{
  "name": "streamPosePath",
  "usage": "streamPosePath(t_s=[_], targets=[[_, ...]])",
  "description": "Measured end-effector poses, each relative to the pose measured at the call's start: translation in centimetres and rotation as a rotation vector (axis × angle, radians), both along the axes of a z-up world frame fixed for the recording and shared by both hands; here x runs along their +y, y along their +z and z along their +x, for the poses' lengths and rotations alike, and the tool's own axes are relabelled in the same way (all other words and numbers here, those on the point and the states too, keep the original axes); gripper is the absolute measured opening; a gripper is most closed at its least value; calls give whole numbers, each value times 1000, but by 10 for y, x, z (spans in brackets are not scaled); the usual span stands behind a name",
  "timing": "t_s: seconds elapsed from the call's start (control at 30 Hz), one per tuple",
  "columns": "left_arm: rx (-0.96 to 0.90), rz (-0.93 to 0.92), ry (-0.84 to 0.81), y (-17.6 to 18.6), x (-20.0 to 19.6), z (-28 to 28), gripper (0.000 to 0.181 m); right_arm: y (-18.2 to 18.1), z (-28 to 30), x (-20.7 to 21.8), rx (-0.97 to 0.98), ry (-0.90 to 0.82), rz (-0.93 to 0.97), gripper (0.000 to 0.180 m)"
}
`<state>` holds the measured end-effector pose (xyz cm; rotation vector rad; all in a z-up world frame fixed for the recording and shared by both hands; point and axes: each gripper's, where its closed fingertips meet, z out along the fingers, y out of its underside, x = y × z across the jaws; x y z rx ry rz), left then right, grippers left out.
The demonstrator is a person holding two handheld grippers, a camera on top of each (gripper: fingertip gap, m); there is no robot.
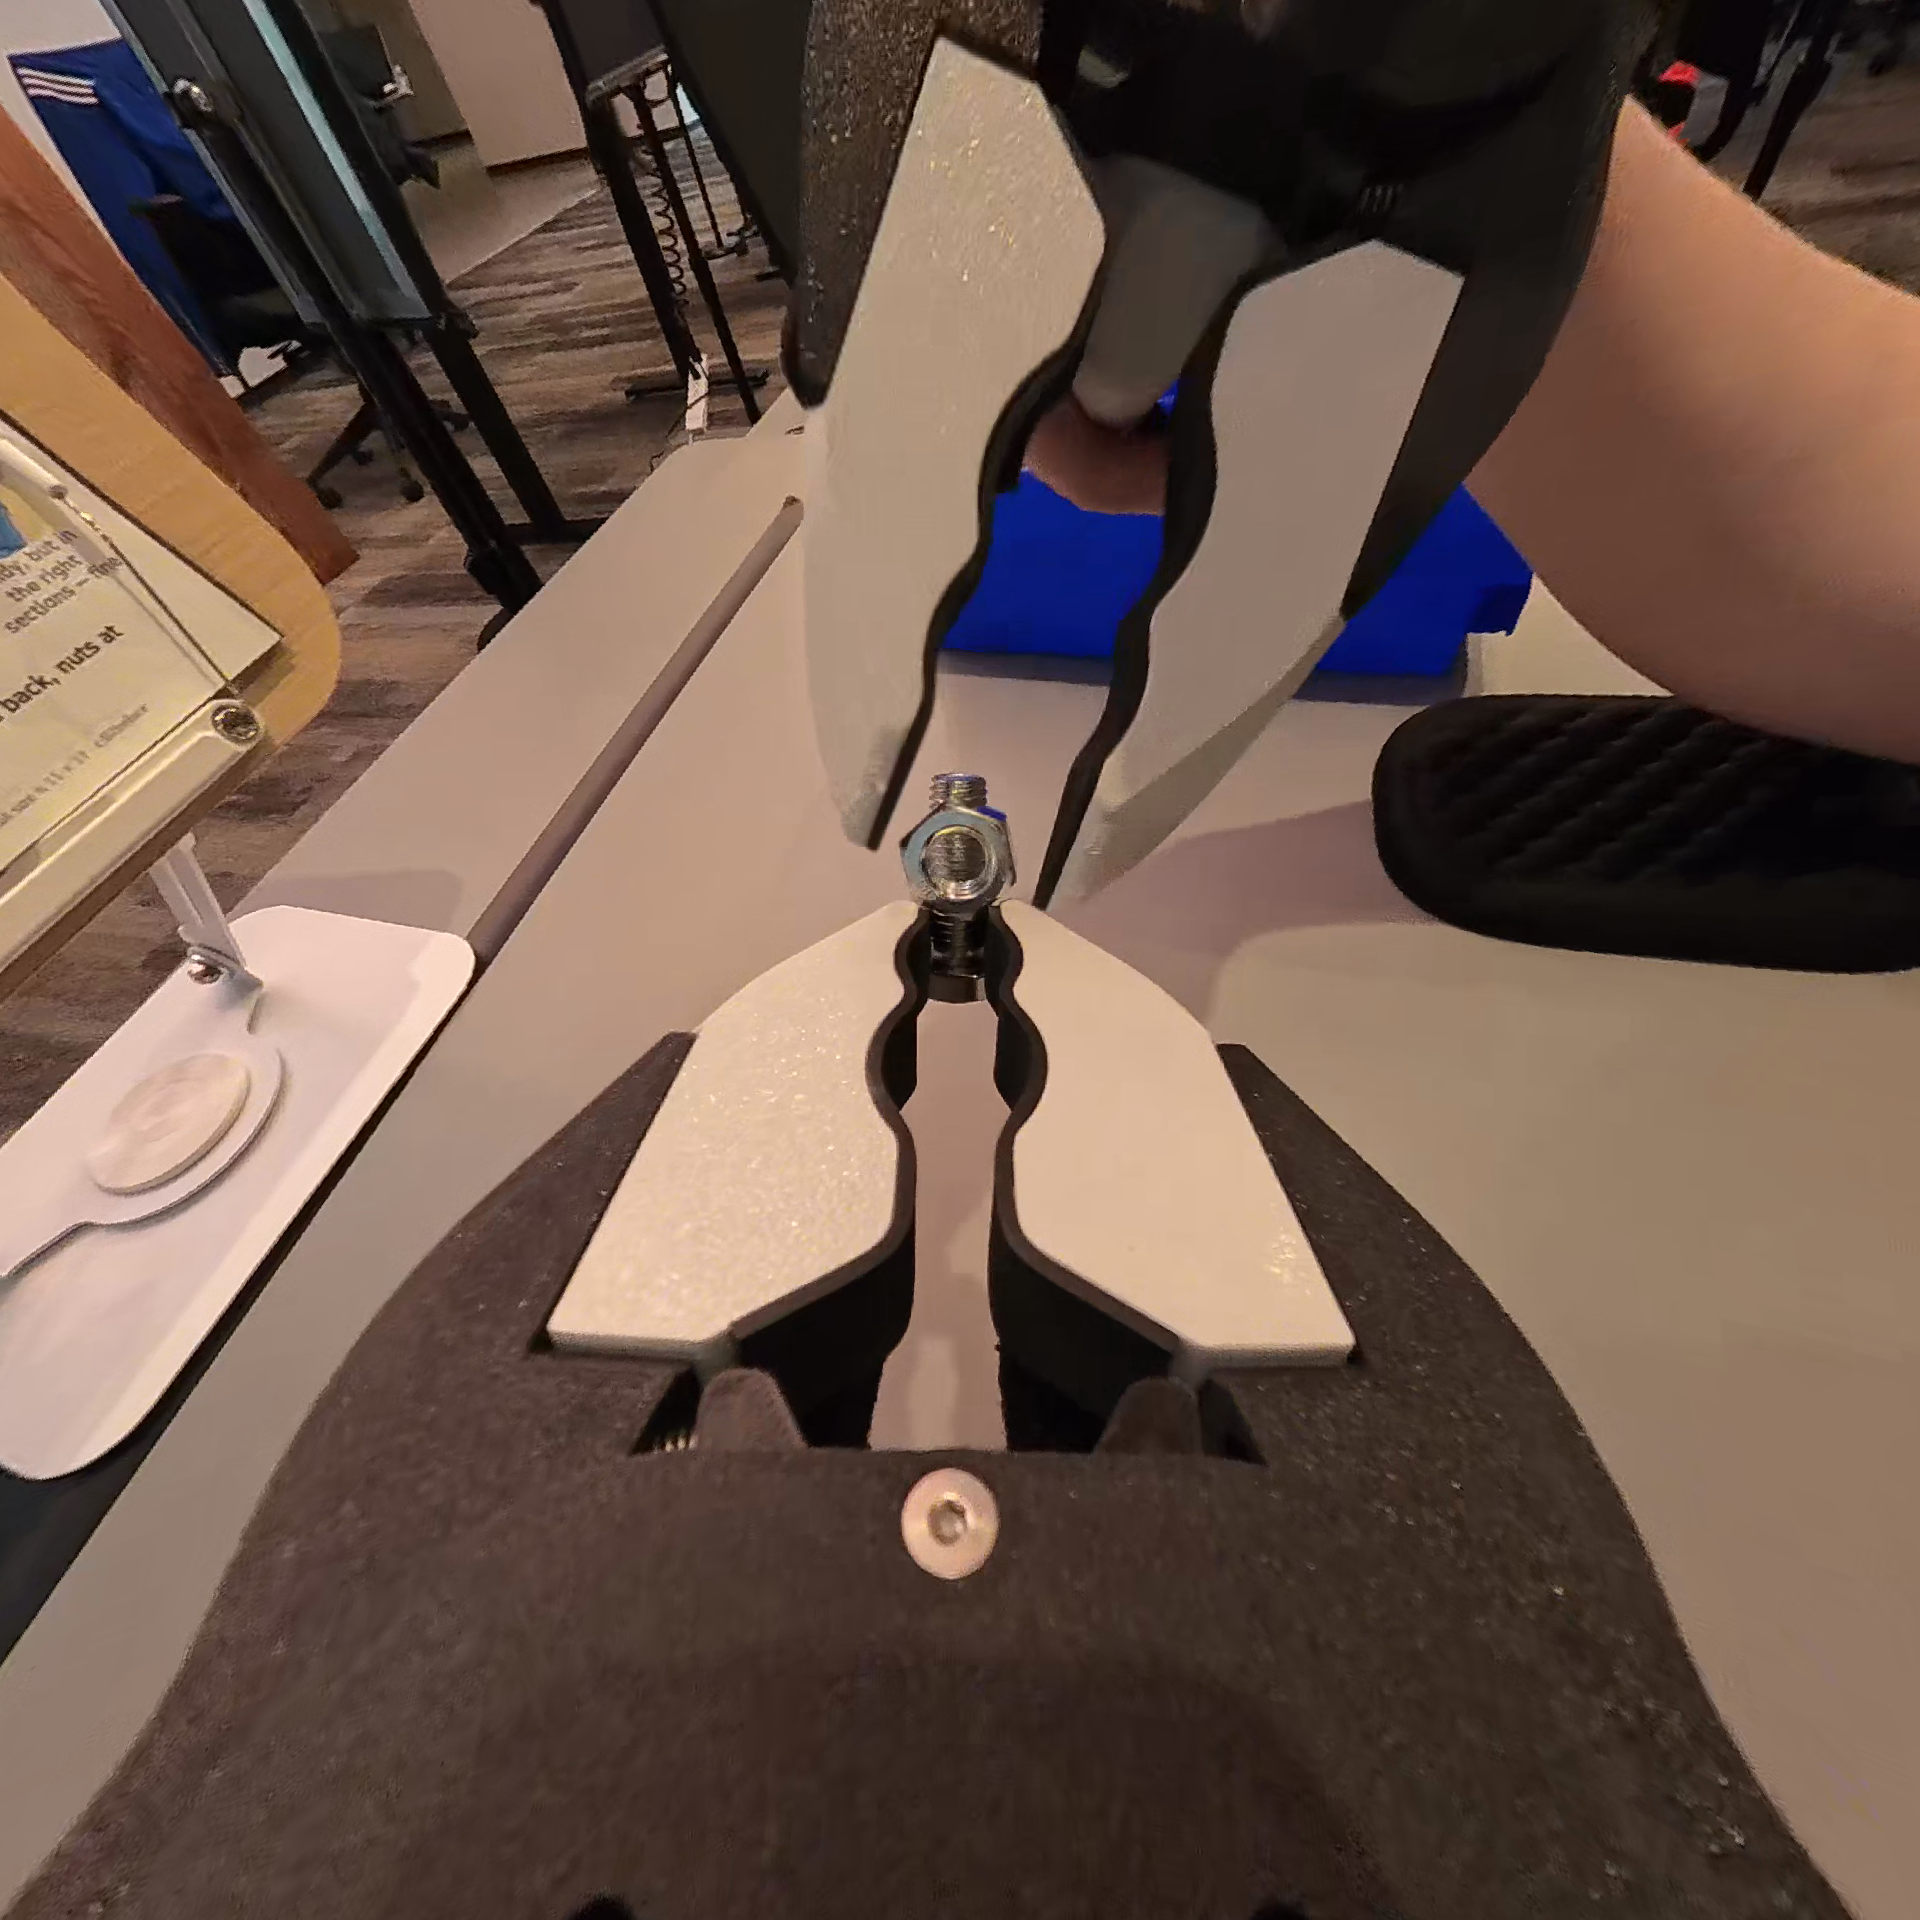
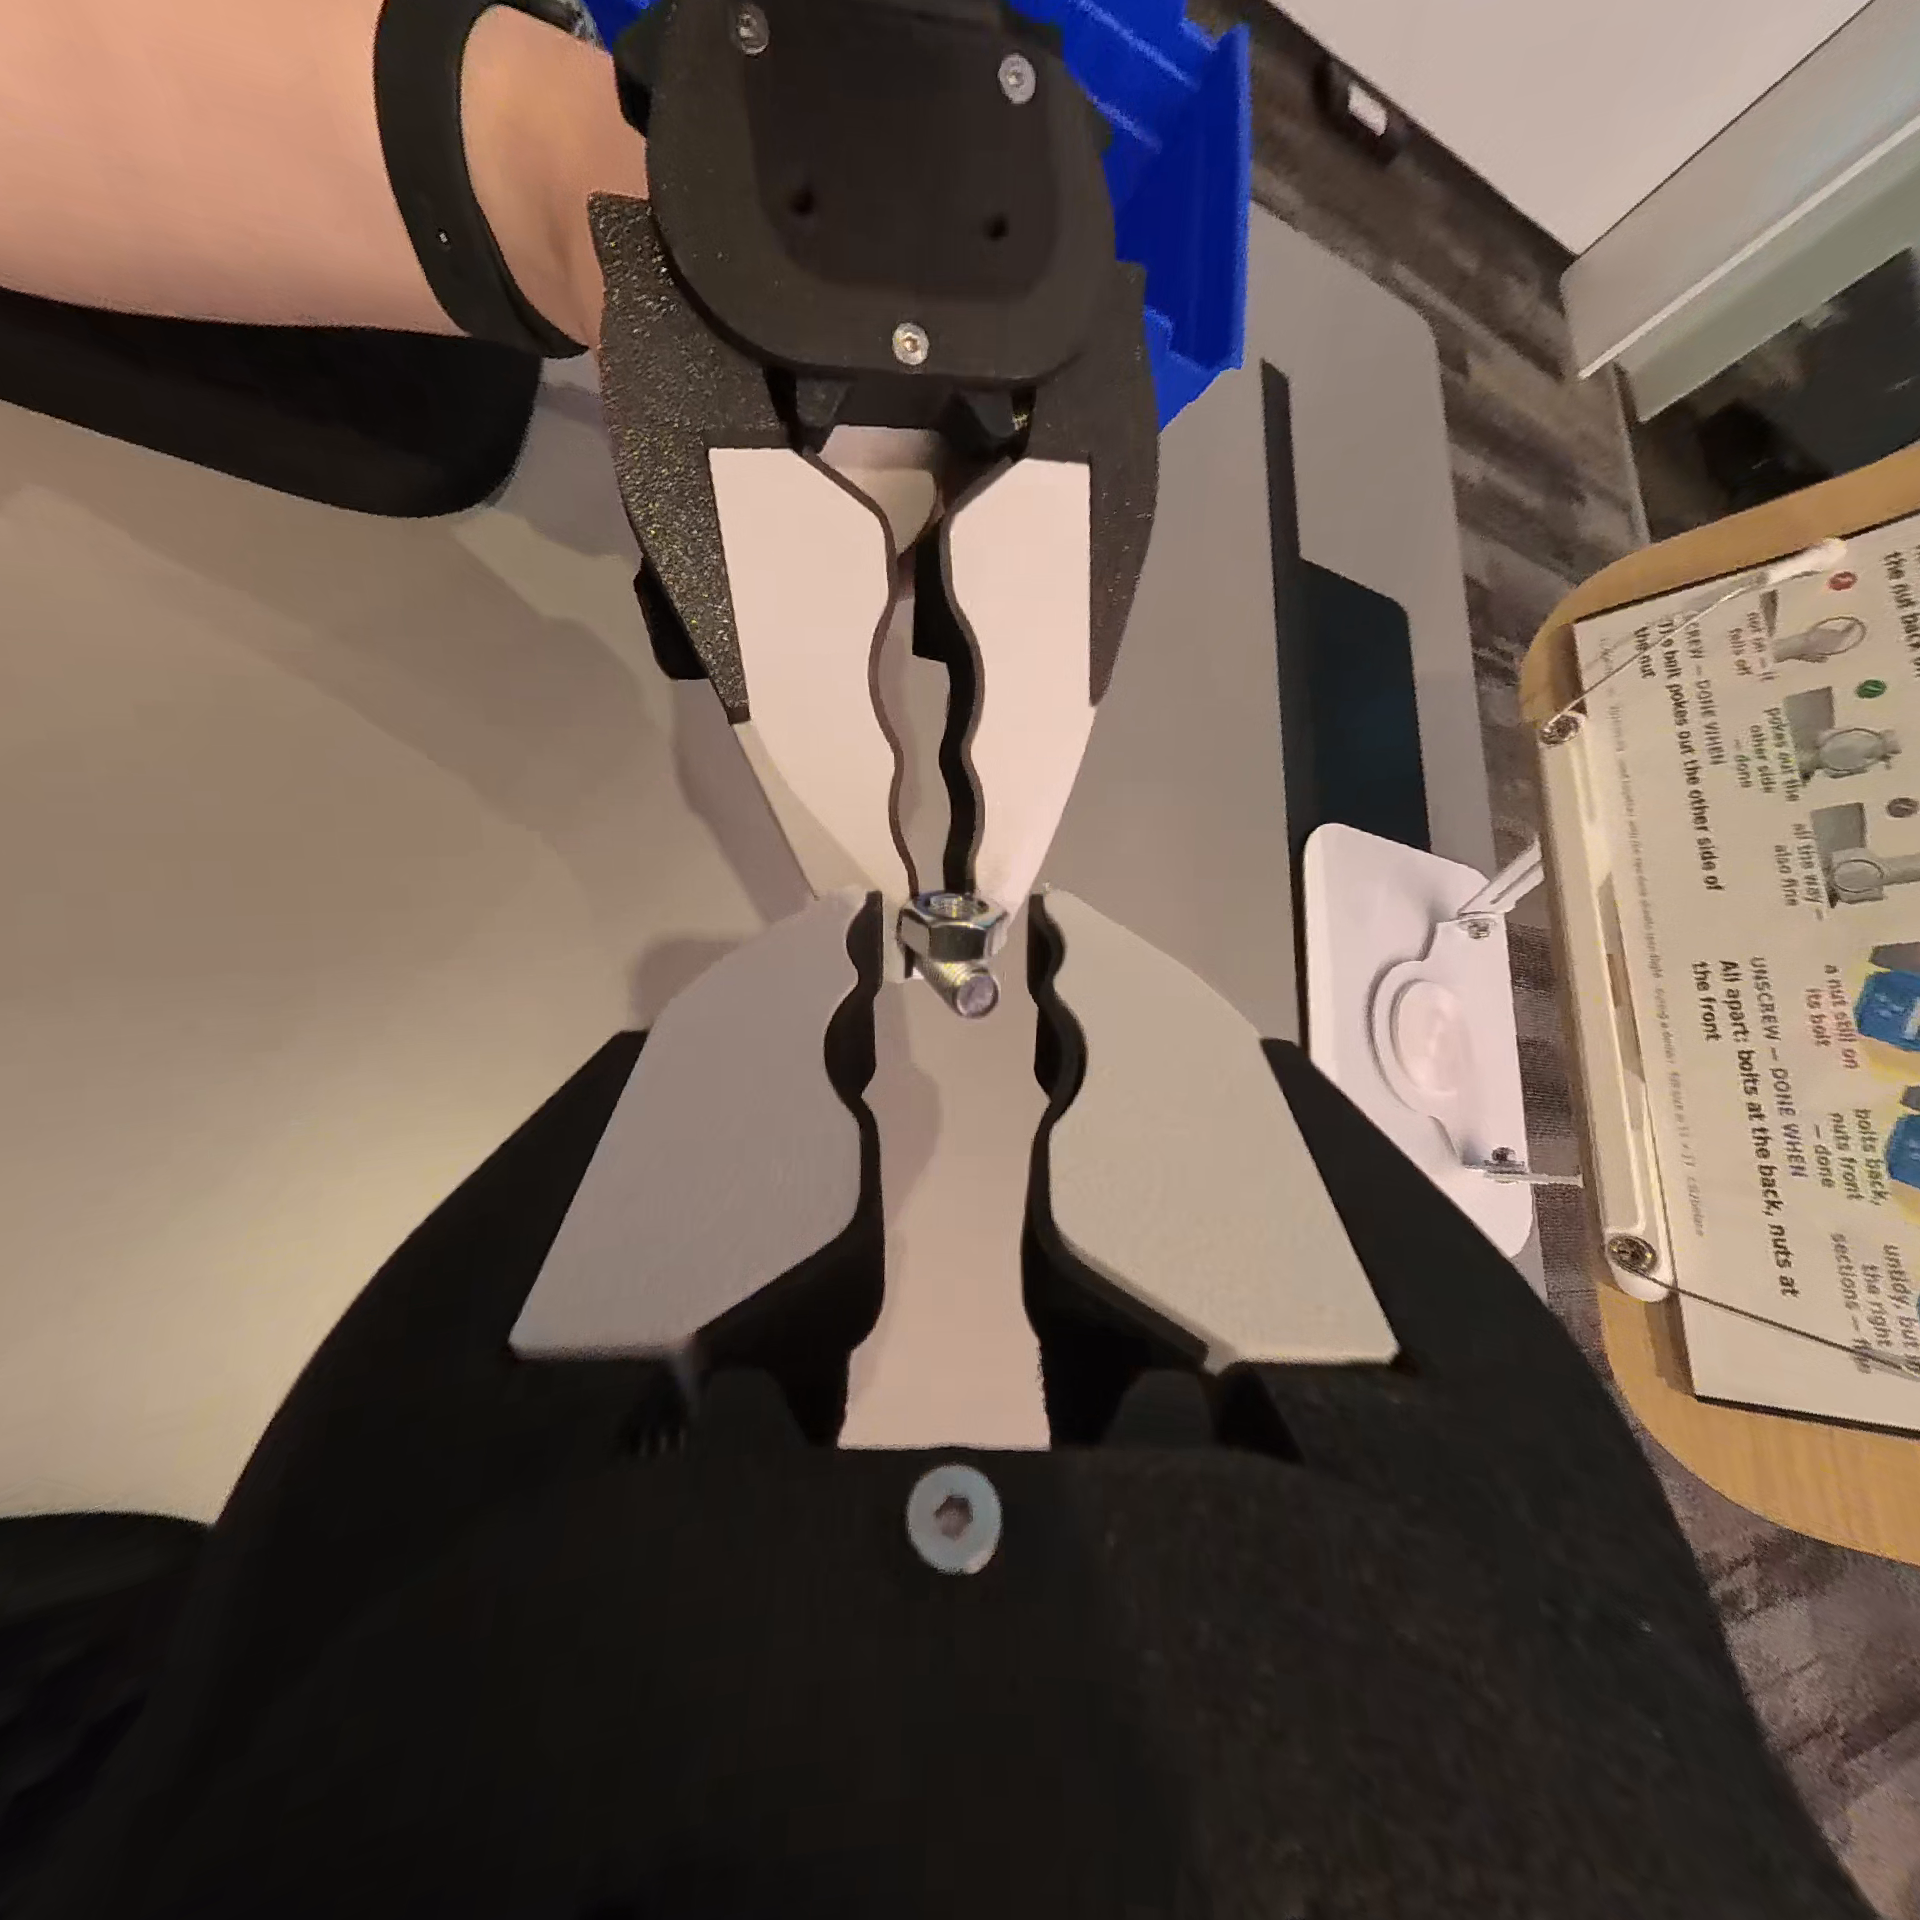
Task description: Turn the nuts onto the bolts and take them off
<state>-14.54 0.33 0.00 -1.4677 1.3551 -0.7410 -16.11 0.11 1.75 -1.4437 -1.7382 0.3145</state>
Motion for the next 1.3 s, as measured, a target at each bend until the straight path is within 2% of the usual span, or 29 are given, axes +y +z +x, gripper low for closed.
streamPosePath(t_s=[0.4,0.57,1.03,1.3], targets=[[30,30,-34,-1,-8,4,9,-5,8,-5,-74,-2,-81,22],[40,30,-41,-3,-9,6,9,-10,10,-7,-74,-1,-171,19],[38,2,-73,-4,-14,6,9,-9,9,-10,-69,46,-88,19],[-40,-17,-78,6,-13,4,9,16,2,-9,125,57,-17,18]])
